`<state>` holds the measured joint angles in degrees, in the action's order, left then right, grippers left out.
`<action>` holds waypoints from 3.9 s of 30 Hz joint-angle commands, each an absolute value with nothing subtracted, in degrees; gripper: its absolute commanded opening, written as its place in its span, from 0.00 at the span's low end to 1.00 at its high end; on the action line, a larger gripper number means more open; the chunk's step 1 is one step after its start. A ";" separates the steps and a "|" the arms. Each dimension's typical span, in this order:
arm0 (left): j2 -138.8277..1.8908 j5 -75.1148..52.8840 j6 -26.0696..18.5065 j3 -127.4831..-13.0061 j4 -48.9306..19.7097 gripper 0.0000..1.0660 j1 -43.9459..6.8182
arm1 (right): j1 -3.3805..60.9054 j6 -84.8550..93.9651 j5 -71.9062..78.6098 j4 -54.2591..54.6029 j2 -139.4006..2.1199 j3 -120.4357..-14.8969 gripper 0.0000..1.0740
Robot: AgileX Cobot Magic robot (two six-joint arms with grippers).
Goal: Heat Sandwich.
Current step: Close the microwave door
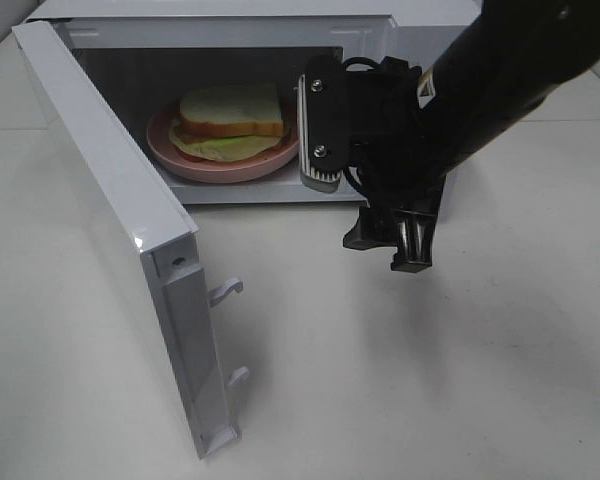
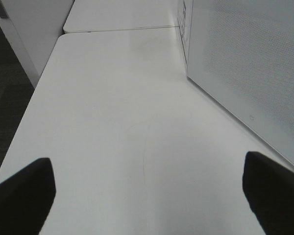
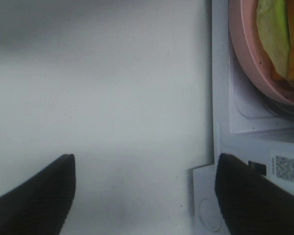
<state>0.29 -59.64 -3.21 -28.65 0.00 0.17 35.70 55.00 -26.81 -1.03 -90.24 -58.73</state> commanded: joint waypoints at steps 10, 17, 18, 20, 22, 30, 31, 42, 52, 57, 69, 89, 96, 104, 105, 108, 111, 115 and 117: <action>1.55 -59.53 -3.04 -28.59 -0.40 0.92 0.17 | 35.58 38.27 -28.93 -1.20 -75.92 -47.96 0.71; 1.55 -59.53 -3.04 -28.59 -0.40 0.92 0.17 | 35.58 24.75 -37.01 -1.20 -67.32 -43.20 0.71; 1.55 -59.53 -3.04 -28.59 -0.40 0.92 0.17 | 35.58 24.75 -37.01 -1.20 -67.32 -43.20 0.71; 1.55 -59.53 -3.04 -28.59 -0.40 0.92 0.17 | 35.58 20.23 -41.83 -1.20 -64.06 -42.51 0.71; 1.55 -59.53 -3.04 -28.59 -0.40 0.92 0.17 | 35.58 17.70 -44.98 -1.20 -61.94 -42.51 0.71; 1.55 -59.53 -3.04 -28.59 -0.40 0.92 0.17 | 35.58 9.40 -56.72 -1.20 -52.48 -42.51 0.71; 1.55 -59.53 -3.04 -28.59 -0.40 0.92 0.17 | 35.58 8.88 -58.50 -1.20 -51.17 -42.51 0.71; 1.55 -59.53 -3.04 -28.59 -0.40 0.92 0.17 | 35.58 2.06 -70.82 -1.20 -38.79 -42.51 0.71; 1.55 -59.53 -3.04 -28.59 -0.40 0.92 0.17 | 29.74 -2.69 -72.77 -1.20 -26.24 -38.73 0.71; 1.55 -59.53 -3.04 -28.59 -0.40 0.92 0.17 | 21.49 -0.57 -71.51 -1.20 -18.96 -35.12 0.71; 1.55 -59.53 -3.04 -28.59 -0.40 0.92 0.17 | 9.97 3.38 -65.20 -1.15 -4.53 -31.57 0.71; 1.55 -59.53 -3.09 -28.59 -0.40 0.92 0.17 | 6.07 3.61 -59.24 0.00 1.78 -29.22 0.71; 1.55 -59.53 -3.09 -28.59 -0.40 0.92 0.17 | 6.07 3.61 -59.24 0.00 1.78 -29.22 0.71; 1.55 -59.53 -3.09 -28.59 -0.40 0.92 0.17 | 6.07 3.61 -59.24 0.00 1.78 -29.22 0.71; 1.55 -59.53 -3.09 -28.59 -0.40 0.92 0.17 | 6.07 3.61 -59.24 0.00 1.78 -29.22 0.71; 1.55 -59.53 -3.09 -28.59 -0.40 0.92 0.17 | 6.07 3.61 -59.24 0.00 1.78 -29.22 0.71; 1.55 -59.53 -3.09 -28.59 -0.40 0.92 0.17 | 6.07 3.61 -59.24 0.00 1.78 -29.22 0.71; 1.55 -59.53 -3.09 -28.59 -0.40 0.92 0.17 | 6.07 3.61 -59.24 0.00 1.78 -29.22 0.71; 1.55 -59.53 -3.09 -28.59 -0.40 0.92 0.17 | 6.07 3.61 -59.24 0.00 1.78 -29.22 0.71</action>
<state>0.29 -59.64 -3.21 -28.65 0.00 0.17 6.47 3.72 -59.87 0.00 0.29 -29.28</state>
